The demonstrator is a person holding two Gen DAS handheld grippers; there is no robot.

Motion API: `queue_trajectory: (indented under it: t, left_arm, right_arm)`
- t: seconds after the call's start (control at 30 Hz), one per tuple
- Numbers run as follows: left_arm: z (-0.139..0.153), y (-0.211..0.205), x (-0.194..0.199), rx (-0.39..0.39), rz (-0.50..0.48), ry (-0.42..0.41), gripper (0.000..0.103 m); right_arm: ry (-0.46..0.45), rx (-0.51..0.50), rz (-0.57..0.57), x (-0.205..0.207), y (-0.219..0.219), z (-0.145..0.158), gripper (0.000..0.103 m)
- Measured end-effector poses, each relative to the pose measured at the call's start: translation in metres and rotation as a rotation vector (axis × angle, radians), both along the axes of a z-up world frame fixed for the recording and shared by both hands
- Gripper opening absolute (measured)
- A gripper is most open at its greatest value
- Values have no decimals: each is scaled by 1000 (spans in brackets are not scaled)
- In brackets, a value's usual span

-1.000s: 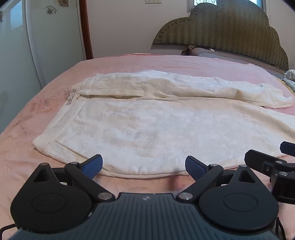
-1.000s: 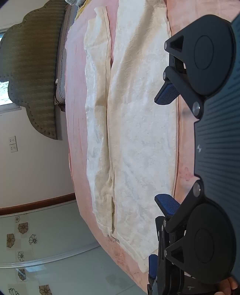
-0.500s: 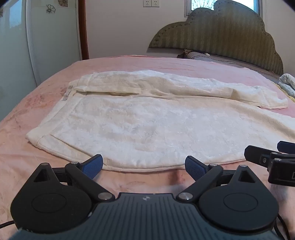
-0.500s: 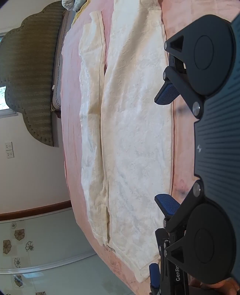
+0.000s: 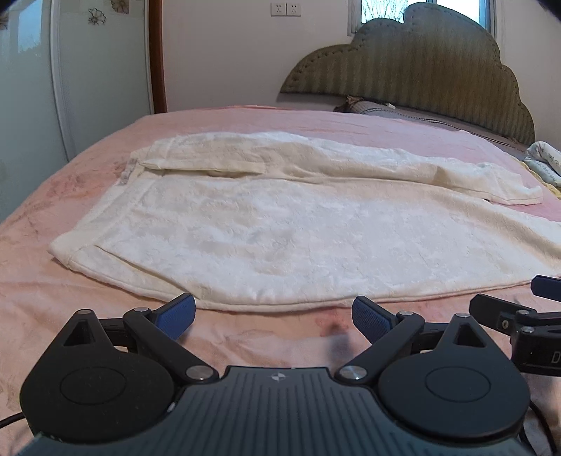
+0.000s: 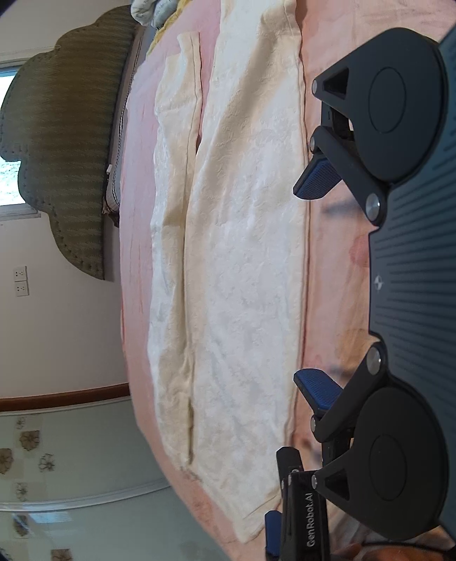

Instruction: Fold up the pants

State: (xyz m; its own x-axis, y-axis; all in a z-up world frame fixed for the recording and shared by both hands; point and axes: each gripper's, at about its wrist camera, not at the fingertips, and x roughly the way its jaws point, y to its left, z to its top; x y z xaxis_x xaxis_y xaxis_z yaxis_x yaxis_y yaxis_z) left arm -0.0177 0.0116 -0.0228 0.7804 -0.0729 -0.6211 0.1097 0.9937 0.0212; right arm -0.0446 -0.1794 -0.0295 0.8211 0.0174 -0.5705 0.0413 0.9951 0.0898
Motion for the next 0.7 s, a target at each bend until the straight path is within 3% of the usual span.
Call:
queue_trajectory:
  t: [0.27, 0.7]
  left_arm:
    - [-6, 0, 6, 17, 13, 67, 98]
    - [-8, -2, 8, 34, 9, 79, 98]
  right_arm:
    - [24, 1, 0, 1, 2, -1, 103]
    - [18, 9, 1, 0, 0, -3, 103]
